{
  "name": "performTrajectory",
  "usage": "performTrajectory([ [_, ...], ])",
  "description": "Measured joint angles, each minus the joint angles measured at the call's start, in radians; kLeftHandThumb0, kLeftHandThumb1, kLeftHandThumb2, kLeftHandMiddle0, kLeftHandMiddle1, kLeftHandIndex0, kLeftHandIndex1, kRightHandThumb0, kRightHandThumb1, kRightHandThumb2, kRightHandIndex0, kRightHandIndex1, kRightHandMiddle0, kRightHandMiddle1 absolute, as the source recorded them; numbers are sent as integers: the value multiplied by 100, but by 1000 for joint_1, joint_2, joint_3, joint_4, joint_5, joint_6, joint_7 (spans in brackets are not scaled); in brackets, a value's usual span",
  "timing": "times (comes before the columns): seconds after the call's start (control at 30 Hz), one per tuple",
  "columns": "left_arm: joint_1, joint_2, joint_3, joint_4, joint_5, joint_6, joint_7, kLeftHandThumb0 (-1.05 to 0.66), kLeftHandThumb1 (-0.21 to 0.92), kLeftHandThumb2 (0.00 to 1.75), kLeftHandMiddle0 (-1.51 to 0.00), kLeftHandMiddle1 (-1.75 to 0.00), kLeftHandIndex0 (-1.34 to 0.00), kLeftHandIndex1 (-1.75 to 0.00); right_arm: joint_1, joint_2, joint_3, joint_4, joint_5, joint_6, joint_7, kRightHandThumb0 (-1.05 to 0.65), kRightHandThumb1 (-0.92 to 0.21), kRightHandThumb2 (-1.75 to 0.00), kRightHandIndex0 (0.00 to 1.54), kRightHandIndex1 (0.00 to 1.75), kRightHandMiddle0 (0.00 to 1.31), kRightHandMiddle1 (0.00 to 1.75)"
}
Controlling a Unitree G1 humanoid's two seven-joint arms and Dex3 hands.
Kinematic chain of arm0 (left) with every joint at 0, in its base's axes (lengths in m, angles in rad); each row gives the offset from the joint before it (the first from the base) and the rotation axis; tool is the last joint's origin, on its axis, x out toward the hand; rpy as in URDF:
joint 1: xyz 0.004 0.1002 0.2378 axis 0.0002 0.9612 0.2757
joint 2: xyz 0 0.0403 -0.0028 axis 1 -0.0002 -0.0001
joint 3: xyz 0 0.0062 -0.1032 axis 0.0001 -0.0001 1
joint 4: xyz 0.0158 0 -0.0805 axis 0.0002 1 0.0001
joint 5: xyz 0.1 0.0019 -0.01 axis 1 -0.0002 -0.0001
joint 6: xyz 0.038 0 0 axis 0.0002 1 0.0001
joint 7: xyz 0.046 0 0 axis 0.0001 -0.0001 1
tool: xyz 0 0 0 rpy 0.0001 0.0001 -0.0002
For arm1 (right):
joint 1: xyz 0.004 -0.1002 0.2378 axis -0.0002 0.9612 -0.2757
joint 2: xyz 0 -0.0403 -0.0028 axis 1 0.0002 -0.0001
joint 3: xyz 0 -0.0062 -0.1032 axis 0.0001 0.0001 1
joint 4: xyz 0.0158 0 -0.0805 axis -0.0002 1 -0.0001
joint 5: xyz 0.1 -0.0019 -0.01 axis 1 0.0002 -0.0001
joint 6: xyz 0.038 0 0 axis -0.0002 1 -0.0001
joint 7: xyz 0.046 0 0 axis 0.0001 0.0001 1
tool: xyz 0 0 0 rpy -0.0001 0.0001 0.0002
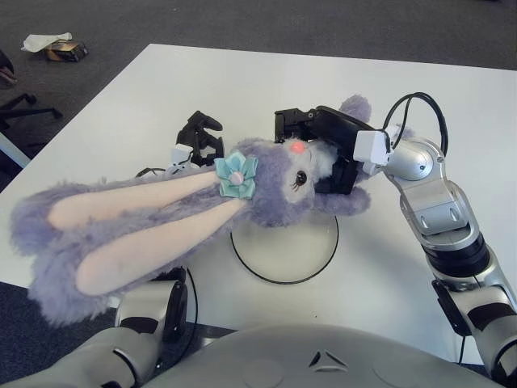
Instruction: Put the doll into the plate.
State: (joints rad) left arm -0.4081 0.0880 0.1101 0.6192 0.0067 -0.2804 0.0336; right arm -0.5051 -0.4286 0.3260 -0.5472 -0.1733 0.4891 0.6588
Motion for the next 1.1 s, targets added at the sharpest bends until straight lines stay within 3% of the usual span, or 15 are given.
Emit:
performTrajectory([
  [0.07,-3,0,0,8,0,-3,0,-1,18,148,-60,-175,-59,-175,1,-4,3,0,0,0,0,0,8,-175,92,174,71,168],
  [0.17,-9,0,2,19,-1,-10,0,-1,18,148,-60,-175,-59,-175,5,-9,5,-2,-1,0,0,-1,0,-162,86,174,69,157],
  [0.27,-15,0,6,31,-2,-15,0,-1,18,148,-60,-175,-59,-175,12,-10,6,-5,-2,1,-1,-1,-10,-153,72,175,64,165],
  [0.33,-17,0,8,38,-3,-22,0,-1,18,148,-60,-175,-59,-175,14,-10,8,-7,-3,4,-1,-1,-14,-147,73,175,60,160],
  [0.4,-20,0,11,46,-4,-31,0,-1,18,148,-60,-175,-59,-175,16,-10,8,-8,-3,8,-1,-1,-27,-135,63,174,48,167],
  [0.43,-21,0,11,50,-4,-35,0,-1,18,148,-60,-175,-59,-175,16,-10,8,-8,-3,9,-1,-1,-39,-120,56,168,40,170],
  [0.5,-22,0,12,55,-3,-44,0,-1,18,148,-60,-175,-59,-175,17,-12,8,-8,-3,8,-1,-1,-53,-102,48,162,31,172],
  [0.57,-22,0,13,59,-3,-53,0,-1,18,147,-60,-175,-59,-175,18,-14,8,-8,-2,7,-1,-19,-60,-91,35,154,35,170],
  [0.67,-23,0,13,61,-3,-55,0,-1,19,147,-60,-175,-58,-175,22,-14,6,-8,-1,4,-1,-32,-67,-81,24,147,36,168],
  [0.77,-23,0,13,61,-3,-55,0,-1,19,147,-60,-175,-58,-175,25,-14,4,-8,4,1,-1,-58,-60,-85,20,143,12,163],
  [0.8,-23,0,13,61,-3,-55,0,-1,19,147,-60,-175,-58,-175,26,-14,2,-8,6,0,-1,-61,-60,-85,19,143,10,162],
  [0.83,-23,0,13,61,-3,-55,0,-1,19,147,-60,-175,-58,-175,27,-14,1,-8,8,-2,-1,-67,-67,-81,18,141,6,158],
  [1.0,-24,0,13,62,-4,-55,0,-1,19,147,-60,-175,-58,-175,33,-14,-1,-3,25,-18,0,-79,-85,-68,15,136,1,144],
  [1.1,-24,0,13,63,-3,-55,0,-1,19,147,-60,-175,-58,-175,36,-14,-1,2,33,-27,0,-81,-90,-67,14,133,0,137],
])
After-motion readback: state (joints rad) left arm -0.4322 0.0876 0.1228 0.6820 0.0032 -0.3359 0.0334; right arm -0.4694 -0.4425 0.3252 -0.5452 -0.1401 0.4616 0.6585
